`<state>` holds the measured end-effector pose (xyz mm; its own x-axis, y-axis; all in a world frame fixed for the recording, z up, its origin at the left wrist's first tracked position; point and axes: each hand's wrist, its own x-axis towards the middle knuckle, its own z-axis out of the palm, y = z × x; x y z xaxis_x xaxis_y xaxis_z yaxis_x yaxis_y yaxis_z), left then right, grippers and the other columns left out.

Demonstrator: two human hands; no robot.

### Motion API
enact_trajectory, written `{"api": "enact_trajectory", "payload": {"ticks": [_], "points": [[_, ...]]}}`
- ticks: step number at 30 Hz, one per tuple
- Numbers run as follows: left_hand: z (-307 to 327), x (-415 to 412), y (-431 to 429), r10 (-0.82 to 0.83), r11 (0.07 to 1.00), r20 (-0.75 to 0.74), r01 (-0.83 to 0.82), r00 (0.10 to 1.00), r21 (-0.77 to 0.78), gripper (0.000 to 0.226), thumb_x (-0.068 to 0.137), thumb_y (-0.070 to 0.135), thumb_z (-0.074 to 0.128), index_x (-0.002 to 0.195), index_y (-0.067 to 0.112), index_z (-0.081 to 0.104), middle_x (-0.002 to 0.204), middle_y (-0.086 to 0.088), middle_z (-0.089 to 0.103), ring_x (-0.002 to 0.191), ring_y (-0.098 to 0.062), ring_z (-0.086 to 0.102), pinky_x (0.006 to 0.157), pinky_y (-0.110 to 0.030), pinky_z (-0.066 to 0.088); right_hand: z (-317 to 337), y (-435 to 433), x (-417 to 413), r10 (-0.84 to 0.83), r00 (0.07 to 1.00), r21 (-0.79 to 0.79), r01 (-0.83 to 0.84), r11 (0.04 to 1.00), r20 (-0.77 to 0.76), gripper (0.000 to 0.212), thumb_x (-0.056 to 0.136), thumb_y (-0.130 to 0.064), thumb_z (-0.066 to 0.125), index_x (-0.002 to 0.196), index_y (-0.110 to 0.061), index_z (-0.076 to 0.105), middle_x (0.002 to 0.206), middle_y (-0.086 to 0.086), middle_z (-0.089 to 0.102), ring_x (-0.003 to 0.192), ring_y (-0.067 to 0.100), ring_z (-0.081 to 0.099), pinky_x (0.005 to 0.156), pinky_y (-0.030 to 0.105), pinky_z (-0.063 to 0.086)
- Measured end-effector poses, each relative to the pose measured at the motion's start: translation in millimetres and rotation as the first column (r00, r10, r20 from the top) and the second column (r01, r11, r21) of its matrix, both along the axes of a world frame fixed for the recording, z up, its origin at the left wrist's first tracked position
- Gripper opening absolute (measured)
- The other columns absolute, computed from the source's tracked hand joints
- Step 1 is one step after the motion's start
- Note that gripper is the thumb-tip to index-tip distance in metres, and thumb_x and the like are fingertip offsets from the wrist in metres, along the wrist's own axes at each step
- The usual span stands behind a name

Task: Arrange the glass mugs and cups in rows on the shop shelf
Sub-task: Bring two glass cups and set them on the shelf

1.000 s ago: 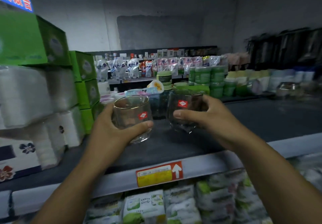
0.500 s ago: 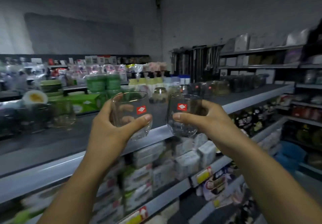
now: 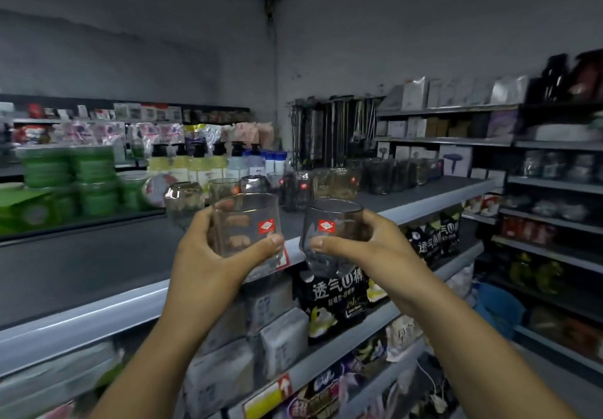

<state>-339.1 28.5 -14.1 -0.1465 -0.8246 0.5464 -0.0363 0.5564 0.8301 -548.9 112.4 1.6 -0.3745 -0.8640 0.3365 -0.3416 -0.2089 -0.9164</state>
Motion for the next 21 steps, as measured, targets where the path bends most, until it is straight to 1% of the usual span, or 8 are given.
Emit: {"api": "enact_trajectory", "payload": {"ticks": [2, 4, 6, 8, 13, 16, 19, 21], "points": [[-2, -18, -15, 0.041, 0.999, 0.009, -0.041, 0.999, -0.010, 0.083, 0.053, 0.056, 0.087, 0.127, 0.037, 0.056, 0.109, 0.014, 0.071, 0.091, -0.001, 0.070, 0.080, -0.026, 0.052, 0, -22, -20, 0.029, 0.999, -0.014, -0.029, 0.999, -0.024, 0.046, 0.065, -0.040, 0.094, 0.102, -0.024, 0.072, 0.094, -0.009, 0.077, 0.089, 0.007, 0.073, 0.079, 0.028, 0.056], [-3, -35, -31, 0.090, 0.996, 0.021, -0.090, 0.996, -0.017, 0.081, 0.054, 0.056, 0.088, 0.127, 0.039, 0.055, 0.112, 0.012, 0.071, 0.093, -0.003, 0.069, 0.082, -0.029, 0.053, 2, -44, -38, 0.077, 0.996, -0.022, -0.078, 0.997, -0.053, 0.048, 0.066, -0.040, 0.093, 0.106, -0.025, 0.071, 0.095, -0.012, 0.077, 0.090, 0.005, 0.073, 0.079, 0.026, 0.056], [1, -49, -47, 0.137, 0.991, 0.019, -0.136, 0.990, -0.013, 0.078, 0.056, 0.055, 0.088, 0.126, 0.040, 0.057, 0.112, 0.010, 0.071, 0.094, -0.006, 0.070, 0.084, -0.034, 0.056, 9, -66, -55, 0.131, 0.989, -0.017, -0.132, 0.991, -0.063, 0.047, 0.069, -0.038, 0.092, 0.108, -0.027, 0.070, 0.094, -0.018, 0.076, 0.088, -0.001, 0.072, 0.073, 0.018, 0.053], [3, -60, -61, 0.182, 0.983, 0.004, -0.182, 0.983, -0.019, 0.077, 0.056, 0.055, 0.089, 0.125, 0.040, 0.057, 0.110, 0.010, 0.072, 0.096, -0.008, 0.070, 0.088, -0.040, 0.057, 14, -89, -68, 0.178, 0.981, -0.015, -0.180, 0.984, -0.073, 0.049, 0.069, -0.038, 0.092, 0.111, -0.029, 0.068, 0.099, -0.018, 0.076, 0.090, -0.001, 0.072, 0.076, 0.019, 0.055], [12, -78, -88, 0.245, 0.969, 0.009, -0.245, 0.969, -0.011, 0.078, 0.055, 0.055, 0.088, 0.124, 0.039, 0.058, 0.106, 0.014, 0.074, 0.095, -0.005, 0.072, 0.089, -0.037, 0.057, 24, -143, -90, 0.260, 0.960, 0.018, -0.259, 0.966, -0.106, 0.049, 0.070, -0.035, 0.092, 0.109, -0.027, 0.063, 0.090, -0.017, 0.074, 0.077, -0.008, 0.069, 0.059, 0.007, 0.047], [12, -85, -99, 0.274, 0.962, 0.027, -0.274, 0.961, 0.009, 0.079, 0.054, 0.052, 0.091, 0.125, 0.040, 0.058, 0.106, 0.012, 0.075, 0.094, -0.003, 0.072, 0.088, -0.035, 0.057, 26, -169, -94, 0.288, 0.938, 0.063, -0.281, 0.958, -0.193, 0.051, 0.068, -0.040, 0.092, 0.106, -0.029, 0.061, 0.095, -0.016, 0.070, 0.083, -0.003, 0.068, 0.066, 0.015, 0.049], [12, -93, -105, 0.349, 0.937, 0.036, -0.348, 0.937, -0.013, 0.078, 0.053, 0.047, 0.091, 0.124, 0.036, 0.060, 0.104, 0.009, 0.076, 0.089, 0.002, 0.071, 0.078, -0.022, 0.055, 22, -194, -96, 0.313, 0.895, 0.128, -0.286, 0.950, -0.319, 0.056, 0.064, -0.049, 0.092, 0.104, -0.030, 0.057, 0.101, -0.011, 0.065, 0.092, 0.006, 0.064, 0.074, 0.026, 0.052], [11, -98, -107, 0.385, 0.923, 0.024, -0.384, 0.923, -0.022, 0.078, 0.056, 0.043, 0.091, 0.126, 0.033, 0.059, 0.104, 0.007, 0.075, 0.088, 0.001, 0.072, 0.072, -0.014, 0.053, 16, -207, -98, 0.343, 0.864, 0.144, -0.311, 0.939, -0.368, 0.060, 0.062, -0.053, 0.091, 0.104, -0.029, 0.056, 0.102, -0.010, 0.064, 0.092, 0.007, 0.063, 0.077, 0.029, 0.055]]}}
